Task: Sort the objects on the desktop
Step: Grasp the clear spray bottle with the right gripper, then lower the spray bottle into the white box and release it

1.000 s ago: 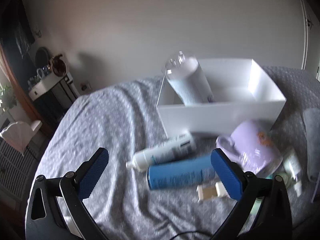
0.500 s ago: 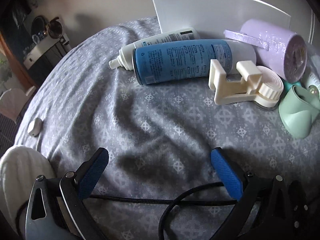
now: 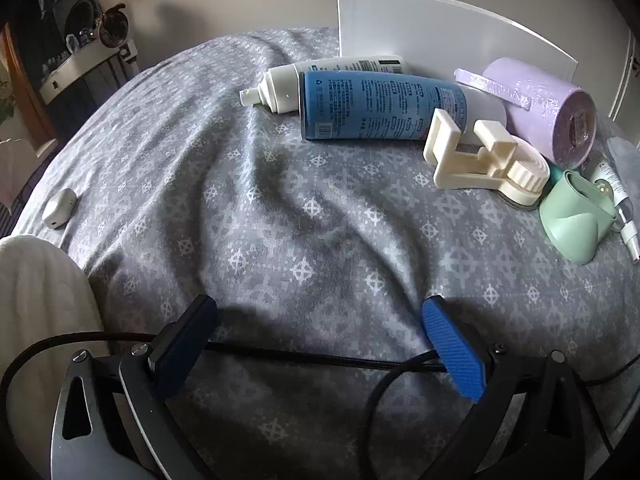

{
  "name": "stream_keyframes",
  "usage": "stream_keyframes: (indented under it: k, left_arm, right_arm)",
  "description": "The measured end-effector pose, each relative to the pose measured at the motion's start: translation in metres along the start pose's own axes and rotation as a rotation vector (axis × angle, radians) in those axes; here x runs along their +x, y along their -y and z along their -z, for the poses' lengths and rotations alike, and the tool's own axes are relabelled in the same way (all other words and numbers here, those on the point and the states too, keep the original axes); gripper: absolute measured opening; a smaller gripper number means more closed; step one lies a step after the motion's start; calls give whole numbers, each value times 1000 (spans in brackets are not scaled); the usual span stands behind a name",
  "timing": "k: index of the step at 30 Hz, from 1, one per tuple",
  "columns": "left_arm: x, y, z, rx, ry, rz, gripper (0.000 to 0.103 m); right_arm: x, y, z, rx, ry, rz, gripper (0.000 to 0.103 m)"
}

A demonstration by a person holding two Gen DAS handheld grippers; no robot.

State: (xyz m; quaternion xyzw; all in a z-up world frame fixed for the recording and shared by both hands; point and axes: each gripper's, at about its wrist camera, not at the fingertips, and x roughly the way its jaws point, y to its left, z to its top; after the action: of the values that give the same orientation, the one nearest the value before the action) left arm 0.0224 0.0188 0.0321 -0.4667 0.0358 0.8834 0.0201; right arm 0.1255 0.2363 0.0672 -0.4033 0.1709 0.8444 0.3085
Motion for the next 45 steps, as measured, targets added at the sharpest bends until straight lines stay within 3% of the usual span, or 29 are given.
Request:
stream_keyframes:
  k: [3, 5, 8, 10, 13, 16, 18, 21, 23, 25, 26, 29, 32, 39, 42, 45]
  left_arm:
    - [3, -1, 4, -2, -18, 11, 103]
    - [2, 2, 7, 2, 3, -4, 103]
    - [0, 4, 13, -5, 41, -24, 103]
    - [-1, 4, 14, -9, 48, -26, 103]
    - [-2, 4, 15, -17, 61, -30, 103]
    - [-3, 5, 16, -14, 75, -43, 103]
    - [-4, 8, 18, -13, 79, -45, 103]
    - [-5, 8, 18, -14, 80, -44, 103]
    - [-5, 8, 18, -13, 80, -44, 103]
    - [-5, 8, 18, -13, 80, -43, 103]
    - [-5, 8, 18, -13, 81, -44, 103]
    - [-5, 8, 18, -13, 81, -44, 103]
    - [-5, 8, 17, -17, 83, -44, 103]
    - [-5, 6, 17, -25, 88, -44, 103]
    - [-4, 6, 18, -23, 90, -44, 103]
    - [-4, 7, 18, -24, 91, -43, 103]
  right_arm:
    - [-12, 10, -32, -62, 123, 59, 102]
    - [-5, 7, -60, -156, 147, 46, 100]
    - [20, -9, -92, -318, 93, 2, 82]
    - [24, -25, -89, -381, 72, 18, 73]
    - [51, -27, -104, -370, -2, 37, 71]
    - [94, -41, -106, -443, -178, 36, 71]
    - [109, -44, -107, -469, -201, 59, 70]
    - [121, -29, -117, -335, -276, -9, 70]
    - [123, -29, -120, -349, -305, -13, 70]
    - [117, -33, -118, -400, -312, -30, 53]
    - [111, -34, -116, -425, -303, -33, 39]
    - [86, -27, -114, -416, -213, -23, 39]
    - [48, -24, -123, -398, -59, -21, 39]
    - [-31, -53, -186, -386, 307, -23, 39]
    - [-38, -75, -230, -349, 350, -53, 39]
    - [-28, -104, -262, -371, 339, -57, 39]
